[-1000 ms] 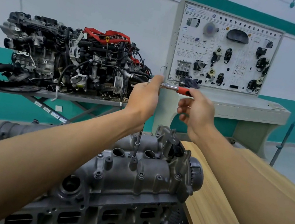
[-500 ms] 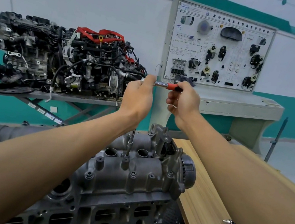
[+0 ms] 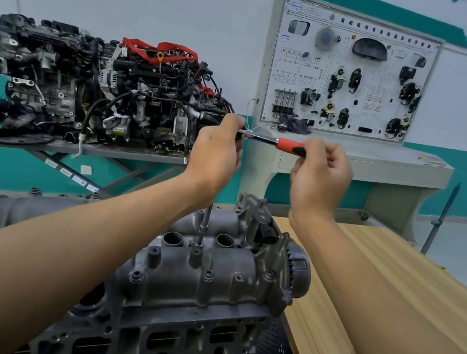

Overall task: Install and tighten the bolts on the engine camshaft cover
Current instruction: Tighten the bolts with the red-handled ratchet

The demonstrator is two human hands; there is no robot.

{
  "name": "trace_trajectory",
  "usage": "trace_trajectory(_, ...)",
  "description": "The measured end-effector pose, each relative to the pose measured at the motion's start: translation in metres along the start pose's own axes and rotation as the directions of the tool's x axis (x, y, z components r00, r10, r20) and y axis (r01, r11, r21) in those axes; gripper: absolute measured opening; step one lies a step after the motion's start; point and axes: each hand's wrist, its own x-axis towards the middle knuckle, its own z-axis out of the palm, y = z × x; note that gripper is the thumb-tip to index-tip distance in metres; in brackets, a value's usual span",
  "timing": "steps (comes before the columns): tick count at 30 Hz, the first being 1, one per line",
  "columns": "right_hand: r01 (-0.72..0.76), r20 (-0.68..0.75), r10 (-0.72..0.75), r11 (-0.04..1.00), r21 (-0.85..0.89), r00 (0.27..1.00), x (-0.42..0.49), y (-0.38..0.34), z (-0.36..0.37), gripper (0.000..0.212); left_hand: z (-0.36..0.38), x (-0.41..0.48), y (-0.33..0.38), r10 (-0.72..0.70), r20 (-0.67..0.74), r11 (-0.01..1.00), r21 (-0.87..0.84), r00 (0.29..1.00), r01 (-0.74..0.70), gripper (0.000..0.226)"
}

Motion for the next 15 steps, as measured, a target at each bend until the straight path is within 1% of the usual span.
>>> trace_trajectory(2,0.062,-0.031,-0.062,0.998,-0.005,0.998,-0.009,-0.007,-0.003,0.019,0.001,-0.005,0.001,0.023,0.032,1.0,-0.021,0.999,-0.023,0.048)
trace_trajectory(5,0.105,-0.027,-0.106,0.994,-0.029,0.994,-0.016,-0.014,-0.002,0.019,-0.002,-0.008,0.003,0.032,0.043,0.998,-0.058,0.999,-0.03,0.049)
trace_trajectory(6,0.09,-0.012,-0.09,0.996,-0.023,0.996,-0.016,-0.015,0.0,0.019,-0.003,-0.009,0.004,0.033,0.031,0.998,-0.048,0.999,-0.031,0.05)
trace_trajectory(8,0.006,0.031,-0.007,1.0,0.008,1.0,-0.015,-0.016,0.003,0.018,-0.004,-0.008,0.006,0.018,-0.011,1.0,-0.002,1.0,-0.018,0.056)
trace_trajectory(10,-0.059,0.087,0.059,0.998,0.004,0.994,-0.012,-0.016,0.005,0.017,-0.004,-0.006,0.008,-0.023,-0.032,1.0,0.004,0.999,0.023,0.056)
trace_trajectory(12,-0.094,0.129,0.093,0.996,0.001,0.987,-0.007,-0.015,0.007,0.015,-0.005,-0.005,0.012,-0.044,-0.006,0.999,-0.025,0.999,0.044,0.054)
trace_trajectory(15,-0.11,0.18,0.104,0.994,0.027,0.978,0.001,-0.021,0.013,0.013,-0.009,-0.005,0.021,-0.007,0.031,0.998,-0.06,1.0,0.009,0.051)
